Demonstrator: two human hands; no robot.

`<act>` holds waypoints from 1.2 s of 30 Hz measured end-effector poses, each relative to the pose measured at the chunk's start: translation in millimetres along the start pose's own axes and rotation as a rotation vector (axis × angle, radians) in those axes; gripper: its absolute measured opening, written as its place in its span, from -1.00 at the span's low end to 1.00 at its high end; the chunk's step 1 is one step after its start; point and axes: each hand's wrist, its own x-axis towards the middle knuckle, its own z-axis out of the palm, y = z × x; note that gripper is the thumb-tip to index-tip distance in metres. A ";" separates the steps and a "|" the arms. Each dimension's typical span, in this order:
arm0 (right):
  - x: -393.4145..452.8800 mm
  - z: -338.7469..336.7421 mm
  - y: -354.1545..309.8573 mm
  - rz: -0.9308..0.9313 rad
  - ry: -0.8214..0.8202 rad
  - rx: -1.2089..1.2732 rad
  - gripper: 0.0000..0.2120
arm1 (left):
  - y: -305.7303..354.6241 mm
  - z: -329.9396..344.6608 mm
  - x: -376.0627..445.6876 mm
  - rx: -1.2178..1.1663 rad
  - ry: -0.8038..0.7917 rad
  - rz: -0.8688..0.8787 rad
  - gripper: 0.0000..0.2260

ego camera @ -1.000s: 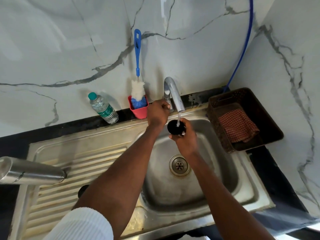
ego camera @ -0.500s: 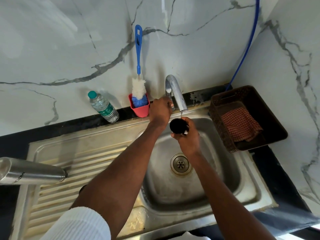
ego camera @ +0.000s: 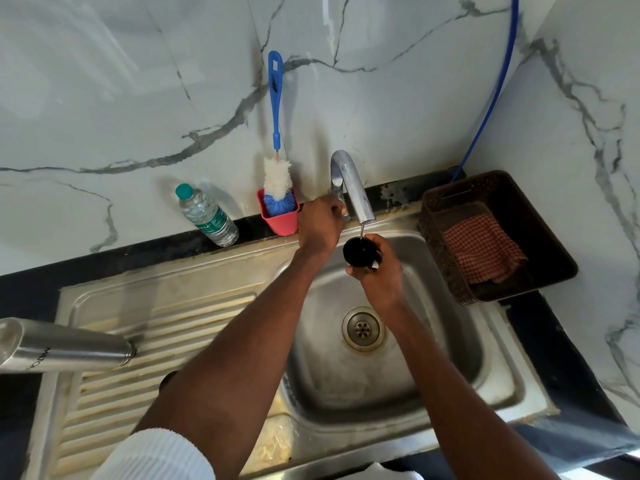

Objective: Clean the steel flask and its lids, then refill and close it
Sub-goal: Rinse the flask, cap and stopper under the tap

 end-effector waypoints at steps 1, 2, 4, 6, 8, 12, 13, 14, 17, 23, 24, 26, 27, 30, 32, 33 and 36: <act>1.0 -1.3 1.0 0.011 0.011 0.006 -0.33 | 0.0 0.4 0.9 -0.003 0.004 0.000 -0.86; 2.4 -2.3 1.5 0.020 0.016 0.009 -0.33 | 0.3 0.3 0.6 -0.006 0.010 0.000 -0.88; 3.5 -2.7 0.8 0.021 0.011 0.006 -0.33 | 2.2 -0.1 -3.2 -0.006 0.029 -0.004 -0.92; 3.6 -2.2 0.2 0.011 0.009 0.005 -0.33 | 2.9 -0.8 -4.2 -0.003 0.039 -0.018 -0.93; 3.2 0.0 -0.3 0.000 0.006 -0.005 -0.32 | 2.0 -0.4 -3.1 -0.003 0.035 -0.033 -0.92; 1.6 2.2 3.9 -0.003 -0.013 -0.011 -0.32 | 2.1 -0.7 -1.9 0.014 0.022 -0.028 -0.89; 1.3 1.3 5.1 -0.008 -0.015 -0.011 -0.32 | 1.5 0.0 -1.5 0.025 0.015 -0.022 -0.89; 1.5 0.5 5.8 -0.008 -0.011 -0.005 -0.32 | 1.0 -0.1 -1.1 0.034 0.008 -0.014 -0.89; 1.5 0.8 1.3 0.004 0.013 0.035 -0.35 | -5.4 -0.5 -1.2 0.035 -0.011 0.044 -0.88; 6.4 -8.9 16.0 0.008 -0.096 0.021 -0.33 | -44.6 -25.4 -60.9 0.045 0.050 0.066 -0.78; 8.5 -8.5 16.3 0.026 -0.081 0.025 -0.32 | -57.3 -31.0 -74.0 0.077 0.049 0.061 -0.79; 11.0 -4.6 14.0 0.035 -0.108 -0.011 -0.30 | -84.9 -40.6 -96.0 0.147 0.020 0.056 -0.78; 11.5 -2.8 12.9 0.035 -0.151 -0.031 -0.30 | -99.0 -45.6 -104.2 0.178 -0.005 0.072 -0.76; 11.2 -7.7 17.0 0.134 -0.208 0.028 -0.42 | -139.2 -57.2 -120.5 0.227 -0.090 0.215 -0.69; 15.1 -14.9 19.5 0.342 -0.159 0.155 -0.54 | -155.1 -56.4 -129.6 0.200 -0.138 0.275 -0.67; 17.9 -16.9 20.2 0.463 -0.145 0.221 -0.57 | -159.3 -53.7 -134.1 0.200 -0.154 0.284 -0.67; 29.7 -14.1 11.2 0.855 -0.186 0.561 -0.54 | -163.1 -45.3 -144.5 0.283 -0.167 0.294 -0.71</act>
